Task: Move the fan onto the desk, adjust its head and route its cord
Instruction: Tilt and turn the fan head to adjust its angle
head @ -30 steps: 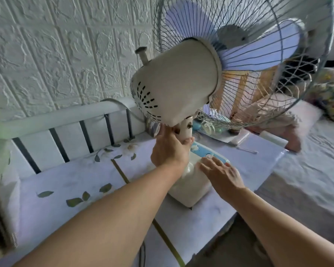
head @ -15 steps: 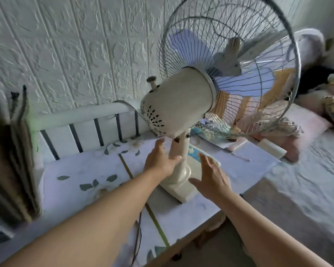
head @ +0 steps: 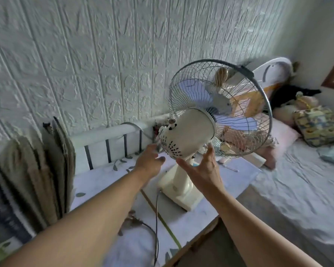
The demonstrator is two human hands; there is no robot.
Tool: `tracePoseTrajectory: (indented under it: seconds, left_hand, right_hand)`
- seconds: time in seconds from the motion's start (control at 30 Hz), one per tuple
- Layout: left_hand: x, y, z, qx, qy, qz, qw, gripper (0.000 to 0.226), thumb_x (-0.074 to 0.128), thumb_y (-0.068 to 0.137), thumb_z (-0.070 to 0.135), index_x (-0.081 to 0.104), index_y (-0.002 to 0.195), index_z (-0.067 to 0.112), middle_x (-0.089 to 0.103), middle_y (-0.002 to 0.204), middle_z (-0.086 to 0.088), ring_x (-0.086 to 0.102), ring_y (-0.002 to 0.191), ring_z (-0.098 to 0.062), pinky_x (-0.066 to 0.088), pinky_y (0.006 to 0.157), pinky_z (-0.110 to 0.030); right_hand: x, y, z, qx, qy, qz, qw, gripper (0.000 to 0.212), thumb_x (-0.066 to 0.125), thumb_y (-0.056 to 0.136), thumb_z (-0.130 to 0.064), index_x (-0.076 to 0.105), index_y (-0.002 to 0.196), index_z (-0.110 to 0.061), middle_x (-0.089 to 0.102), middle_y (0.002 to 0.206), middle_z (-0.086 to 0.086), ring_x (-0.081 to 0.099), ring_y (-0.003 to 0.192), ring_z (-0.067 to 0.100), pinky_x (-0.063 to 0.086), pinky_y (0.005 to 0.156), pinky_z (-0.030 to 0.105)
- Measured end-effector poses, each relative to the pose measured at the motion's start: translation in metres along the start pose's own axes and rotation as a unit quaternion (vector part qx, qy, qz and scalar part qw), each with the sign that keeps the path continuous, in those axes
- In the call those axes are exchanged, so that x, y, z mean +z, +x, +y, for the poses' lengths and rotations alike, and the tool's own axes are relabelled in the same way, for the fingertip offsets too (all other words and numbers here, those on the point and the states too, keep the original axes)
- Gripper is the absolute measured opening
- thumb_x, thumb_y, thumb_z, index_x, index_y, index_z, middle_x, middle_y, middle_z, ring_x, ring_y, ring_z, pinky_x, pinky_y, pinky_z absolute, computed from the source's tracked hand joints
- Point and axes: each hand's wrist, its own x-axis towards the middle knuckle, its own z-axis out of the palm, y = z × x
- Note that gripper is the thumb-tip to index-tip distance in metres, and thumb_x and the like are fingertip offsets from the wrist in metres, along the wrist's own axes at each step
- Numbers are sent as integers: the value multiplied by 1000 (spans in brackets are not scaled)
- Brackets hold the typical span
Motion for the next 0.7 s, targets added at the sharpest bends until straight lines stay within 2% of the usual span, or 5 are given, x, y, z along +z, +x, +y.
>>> tracePoseTrajectory:
  seconds: [0.13, 0.3, 0.5, 0.6, 0.7]
  left_hand:
    - [-23, 13, 8, 9, -74, -16, 997, 44, 44, 91, 12, 45, 134, 16, 58, 124, -13, 51, 75, -20, 37, 51, -25]
    - [-48, 29, 14, 25, -43, -83, 995, 42, 51, 91, 29, 48, 133, 22, 55, 133, -7, 54, 114, -28, 45, 94, -38]
    - [-67, 37, 12, 42, -53, -143, 987, 38, 49, 93, 29, 50, 131, 24, 53, 136, -7, 54, 118, -29, 46, 96, -44]
    - [-70, 43, 11, 46, -96, -182, 977, 33, 47, 94, 11, 55, 126, 19, 58, 129, -9, 57, 114, -25, 51, 81, -38]
    - [-71, 43, 11, 46, -128, -234, 963, 33, 46, 95, 6, 56, 125, 14, 63, 115, -9, 59, 85, -11, 51, 55, -12]
  right_hand:
    - [11, -2, -31, 41, 52, 61, 996, 115, 74, 67, -55, 0, 150, -23, 25, 155, 6, 30, 140, 27, 32, 107, 41]
    - [31, 0, -65, 102, 80, 135, 982, 102, 75, 64, -56, 15, 139, -21, 42, 135, 11, 42, 125, 32, 40, 100, 42]
    - [57, 11, -91, 202, 97, 201, 954, 117, 76, 55, -68, 12, 141, -20, 48, 128, 18, 51, 114, 36, 46, 97, 42]
    - [67, 16, -94, 232, 130, 224, 938, 120, 78, 50, -69, 13, 140, -23, 52, 125, 18, 55, 108, 35, 46, 90, 37]
    - [70, 19, -93, 242, 154, 247, 926, 111, 81, 51, -63, 19, 135, -24, 56, 118, 17, 54, 96, 30, 42, 80, 30]
